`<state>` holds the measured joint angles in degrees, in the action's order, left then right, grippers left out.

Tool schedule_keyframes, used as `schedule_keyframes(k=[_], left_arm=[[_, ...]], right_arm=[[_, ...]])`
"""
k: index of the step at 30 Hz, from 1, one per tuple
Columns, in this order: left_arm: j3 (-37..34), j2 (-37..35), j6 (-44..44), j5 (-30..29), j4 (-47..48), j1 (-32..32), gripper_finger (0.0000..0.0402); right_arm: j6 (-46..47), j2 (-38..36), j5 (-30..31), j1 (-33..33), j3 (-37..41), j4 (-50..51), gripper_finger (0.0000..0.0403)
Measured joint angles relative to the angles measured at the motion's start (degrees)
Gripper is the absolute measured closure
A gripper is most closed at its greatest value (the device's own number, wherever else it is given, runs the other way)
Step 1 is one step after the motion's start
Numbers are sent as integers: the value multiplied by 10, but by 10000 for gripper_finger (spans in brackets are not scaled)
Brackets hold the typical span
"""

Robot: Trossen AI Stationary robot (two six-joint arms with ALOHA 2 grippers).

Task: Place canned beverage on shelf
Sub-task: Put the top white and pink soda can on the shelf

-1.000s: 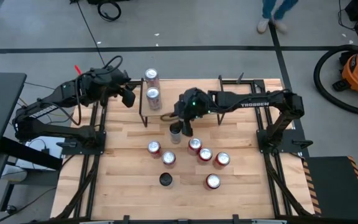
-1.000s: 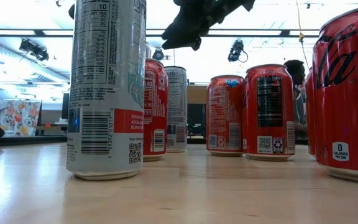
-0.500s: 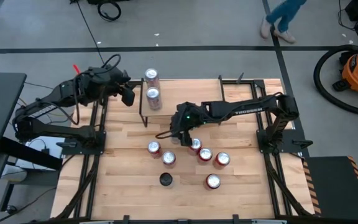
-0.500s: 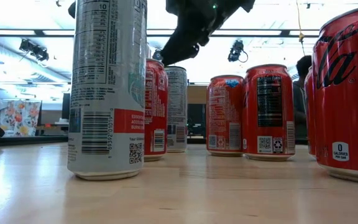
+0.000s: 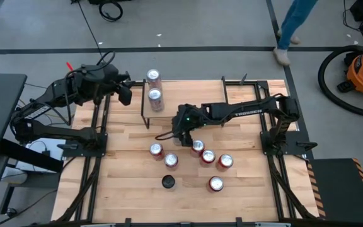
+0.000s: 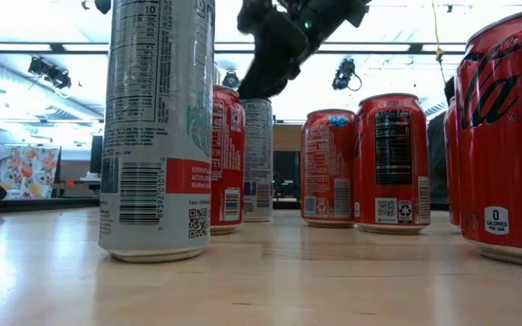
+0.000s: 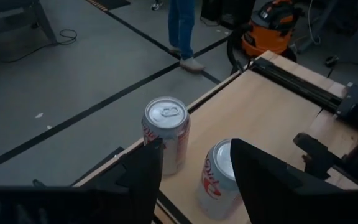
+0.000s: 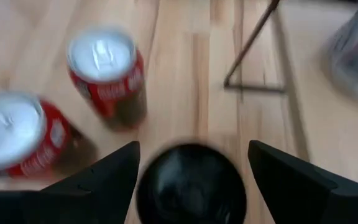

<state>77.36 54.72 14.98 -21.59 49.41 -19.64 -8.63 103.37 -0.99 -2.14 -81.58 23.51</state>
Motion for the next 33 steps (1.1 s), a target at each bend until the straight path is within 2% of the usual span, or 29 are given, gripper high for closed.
schedule_keyframes(k=[8, 16, 20, 26, 33], left_arm=[[0, 0, -2, 0, 13, 0, 203], [0, 0, -13, 0, 16, 0, 203], [0, 0, -12, 7, 18, 0, 203], [0, 0, 7, 91, 2, 0, 203], [0, 0, 6, 95, -16, 0, 203]], right_arm=[[-3, 26, 0, -1, 0, 14, 91], [-1, 26, 0, -1, 0, 20, 133], [-1, 26, -1, -3, -4, 25, 133], [-5, 24, -22, -8, -84, 71, 129], [-17, 22, -46, -29, -222, 165, 130]])
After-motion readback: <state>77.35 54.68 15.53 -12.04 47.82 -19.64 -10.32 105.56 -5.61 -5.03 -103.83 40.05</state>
